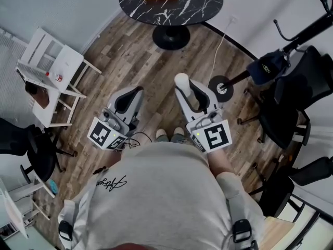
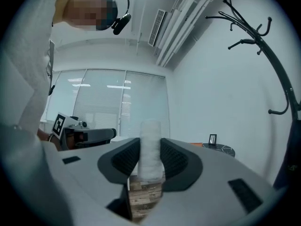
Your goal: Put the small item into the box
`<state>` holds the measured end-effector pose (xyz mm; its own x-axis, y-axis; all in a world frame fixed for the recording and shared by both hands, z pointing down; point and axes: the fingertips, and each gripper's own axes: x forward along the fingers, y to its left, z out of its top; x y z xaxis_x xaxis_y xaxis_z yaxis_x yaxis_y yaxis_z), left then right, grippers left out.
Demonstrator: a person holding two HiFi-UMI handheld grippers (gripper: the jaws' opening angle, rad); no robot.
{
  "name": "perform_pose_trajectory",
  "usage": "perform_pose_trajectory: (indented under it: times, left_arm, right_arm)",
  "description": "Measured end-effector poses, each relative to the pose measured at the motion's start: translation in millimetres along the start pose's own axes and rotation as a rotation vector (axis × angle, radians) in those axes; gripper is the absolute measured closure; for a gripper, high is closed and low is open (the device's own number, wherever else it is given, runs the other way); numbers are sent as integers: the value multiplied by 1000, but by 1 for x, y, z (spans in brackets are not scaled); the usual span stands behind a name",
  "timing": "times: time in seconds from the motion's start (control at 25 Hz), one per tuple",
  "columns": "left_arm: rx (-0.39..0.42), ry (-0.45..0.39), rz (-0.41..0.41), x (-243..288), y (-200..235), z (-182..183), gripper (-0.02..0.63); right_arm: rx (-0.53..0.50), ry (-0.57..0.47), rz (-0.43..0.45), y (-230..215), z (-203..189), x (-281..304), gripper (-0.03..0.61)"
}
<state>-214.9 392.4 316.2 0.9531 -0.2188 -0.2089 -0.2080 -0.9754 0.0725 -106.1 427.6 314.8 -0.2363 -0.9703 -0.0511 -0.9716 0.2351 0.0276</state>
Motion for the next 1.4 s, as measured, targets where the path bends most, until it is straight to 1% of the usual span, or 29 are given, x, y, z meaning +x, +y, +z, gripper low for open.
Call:
perform_pose_trajectory:
  times: [0.24, 0.52, 0.72, 0.88, 1.04, 1.2, 1.4]
  left_arm:
    - [5, 16, -19, -16, 4, -4, 611]
    - [10, 30, -44, -26, 7, -3, 611]
    - [6, 32, -52, -24, 7, -6, 611]
    - [2, 30, -33, -26, 11, -7, 611]
    - [-7, 50, -23, -23, 20, -16, 611]
    - [-2, 53, -14, -8, 31, -19, 611]
    - [16, 47, -14, 16, 45, -18, 611]
  right_arm:
    - [20, -34, -34, 14, 1, -1, 443]
    - [39, -12, -66, 26, -8, -5, 443]
    - [41, -14, -87, 20, -9, -5, 443]
    - [44, -9, -86, 14, -12, -1, 443]
    - [50, -13, -82, 6, -13, 4, 443]
    - [53, -15, -76, -9, -15, 13, 443]
    - [86, -17, -51, -30, -19, 30, 443]
